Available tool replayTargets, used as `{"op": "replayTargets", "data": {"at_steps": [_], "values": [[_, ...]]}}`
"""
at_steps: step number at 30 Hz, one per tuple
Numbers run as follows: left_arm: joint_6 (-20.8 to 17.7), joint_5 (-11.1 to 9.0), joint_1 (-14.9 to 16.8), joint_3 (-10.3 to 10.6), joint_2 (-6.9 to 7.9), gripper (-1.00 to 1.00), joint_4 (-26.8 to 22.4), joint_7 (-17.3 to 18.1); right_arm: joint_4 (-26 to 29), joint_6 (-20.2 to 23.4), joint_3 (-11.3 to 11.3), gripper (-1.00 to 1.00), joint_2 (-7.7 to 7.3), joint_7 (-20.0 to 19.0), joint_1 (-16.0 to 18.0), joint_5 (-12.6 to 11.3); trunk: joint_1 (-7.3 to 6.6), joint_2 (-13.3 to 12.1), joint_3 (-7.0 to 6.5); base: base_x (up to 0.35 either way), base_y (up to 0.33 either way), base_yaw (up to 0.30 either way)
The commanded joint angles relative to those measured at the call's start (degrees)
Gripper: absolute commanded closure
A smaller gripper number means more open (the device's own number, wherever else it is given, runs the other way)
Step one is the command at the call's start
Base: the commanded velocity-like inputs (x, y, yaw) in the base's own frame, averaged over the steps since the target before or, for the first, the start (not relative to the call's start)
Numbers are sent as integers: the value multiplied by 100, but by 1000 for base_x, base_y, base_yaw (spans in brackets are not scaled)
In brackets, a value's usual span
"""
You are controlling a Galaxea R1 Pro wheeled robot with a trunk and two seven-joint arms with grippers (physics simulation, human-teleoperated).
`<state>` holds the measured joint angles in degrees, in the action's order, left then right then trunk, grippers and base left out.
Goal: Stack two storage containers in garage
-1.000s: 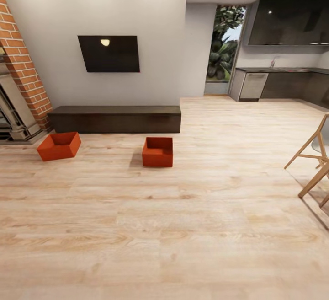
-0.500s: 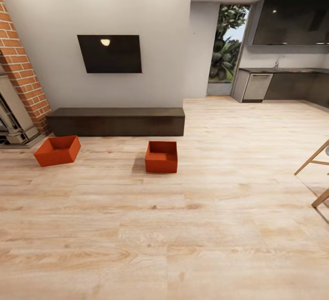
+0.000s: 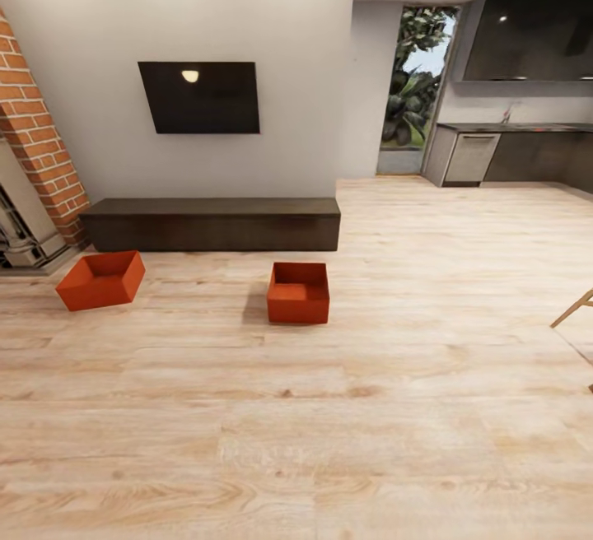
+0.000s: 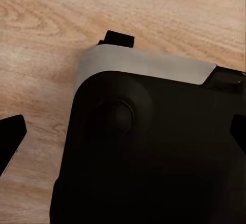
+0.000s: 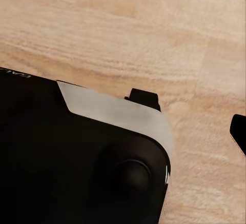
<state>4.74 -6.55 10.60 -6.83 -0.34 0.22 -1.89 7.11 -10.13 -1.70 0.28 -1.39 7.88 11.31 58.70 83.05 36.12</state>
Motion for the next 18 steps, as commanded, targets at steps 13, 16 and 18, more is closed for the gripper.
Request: {"op": "replayTargets", "data": {"at_steps": [13,16,18], "values": [[18,-22,3,-20,-27,-100,-46,0,-4,-15,-14,-100,-1,-2,3,8,3,2,5,303,138,0],[18,-22,3,-20,-33,-100,-48,3,-5,-15,-14,-100,-2,-2,3,11,3,2,5,307,132,0],[18,-22,3,-20,-35,-100,-48,4,-6,-15,-14,-100,-2,-2,3,11,3,2,5,307,131,0]]}}
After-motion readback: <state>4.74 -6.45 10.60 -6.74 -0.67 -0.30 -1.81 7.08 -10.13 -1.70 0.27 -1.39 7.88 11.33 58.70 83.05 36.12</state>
